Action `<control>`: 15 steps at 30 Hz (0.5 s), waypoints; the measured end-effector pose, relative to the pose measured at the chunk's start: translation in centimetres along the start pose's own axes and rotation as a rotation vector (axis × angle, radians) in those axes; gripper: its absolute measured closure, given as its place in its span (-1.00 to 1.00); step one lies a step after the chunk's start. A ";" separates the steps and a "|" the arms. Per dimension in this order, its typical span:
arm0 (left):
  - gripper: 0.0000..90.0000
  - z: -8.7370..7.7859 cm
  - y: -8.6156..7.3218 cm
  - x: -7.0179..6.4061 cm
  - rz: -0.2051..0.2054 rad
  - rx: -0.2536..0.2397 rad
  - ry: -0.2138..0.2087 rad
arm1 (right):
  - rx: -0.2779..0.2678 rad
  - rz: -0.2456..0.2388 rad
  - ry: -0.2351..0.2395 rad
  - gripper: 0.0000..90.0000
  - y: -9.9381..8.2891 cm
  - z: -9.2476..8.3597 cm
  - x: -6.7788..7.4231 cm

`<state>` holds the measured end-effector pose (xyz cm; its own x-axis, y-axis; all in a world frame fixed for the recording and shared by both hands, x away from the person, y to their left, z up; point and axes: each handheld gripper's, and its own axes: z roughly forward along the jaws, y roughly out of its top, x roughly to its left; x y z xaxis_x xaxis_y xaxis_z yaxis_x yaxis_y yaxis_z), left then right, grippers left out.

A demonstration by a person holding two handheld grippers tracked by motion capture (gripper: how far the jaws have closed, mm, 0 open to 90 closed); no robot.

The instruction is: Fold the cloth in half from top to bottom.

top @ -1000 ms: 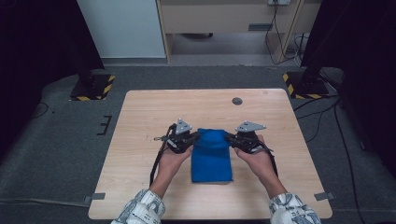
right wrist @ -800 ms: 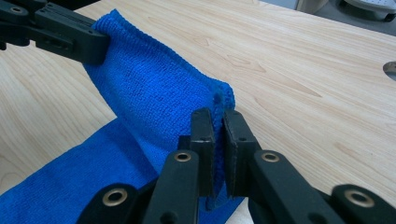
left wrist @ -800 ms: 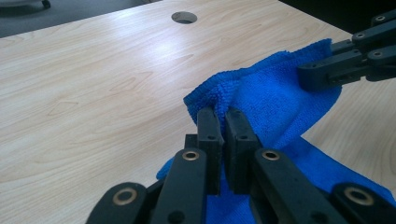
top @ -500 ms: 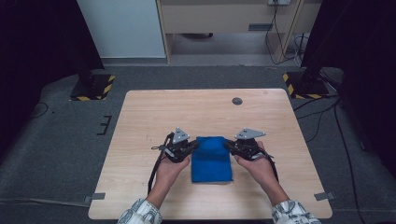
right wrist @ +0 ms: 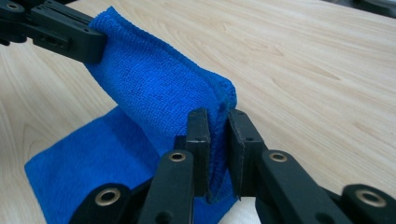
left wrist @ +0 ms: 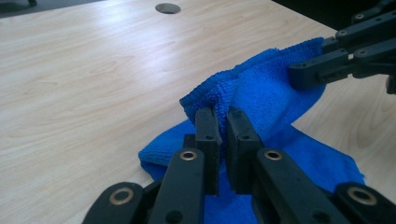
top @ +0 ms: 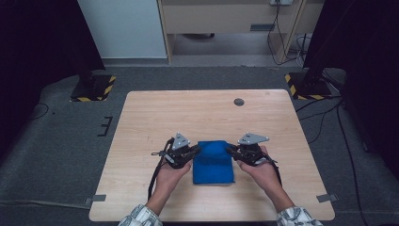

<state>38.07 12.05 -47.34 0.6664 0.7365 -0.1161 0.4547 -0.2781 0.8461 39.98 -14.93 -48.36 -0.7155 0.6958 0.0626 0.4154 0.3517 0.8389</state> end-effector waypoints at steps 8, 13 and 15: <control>0.87 0.2 -1.3 -0.2 0.003 0.014 0.001 | 0.021 -0.010 0.017 0.75 -1.3 -0.1 0.4; 0.82 0.4 -2.3 -0.4 -0.015 0.024 -0.005 | 0.034 -0.020 0.019 0.70 -1.7 0.1 0.8; 0.78 0.4 -2.8 -0.7 -0.016 0.030 -0.013 | 0.048 -0.029 0.017 0.65 -1.9 0.1 1.0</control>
<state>36.58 12.03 -49.88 0.6664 0.7331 -0.1360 0.4826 -0.2851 0.8282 38.51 -14.86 -49.95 -0.7373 0.6739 0.0481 0.4201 0.4015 0.8138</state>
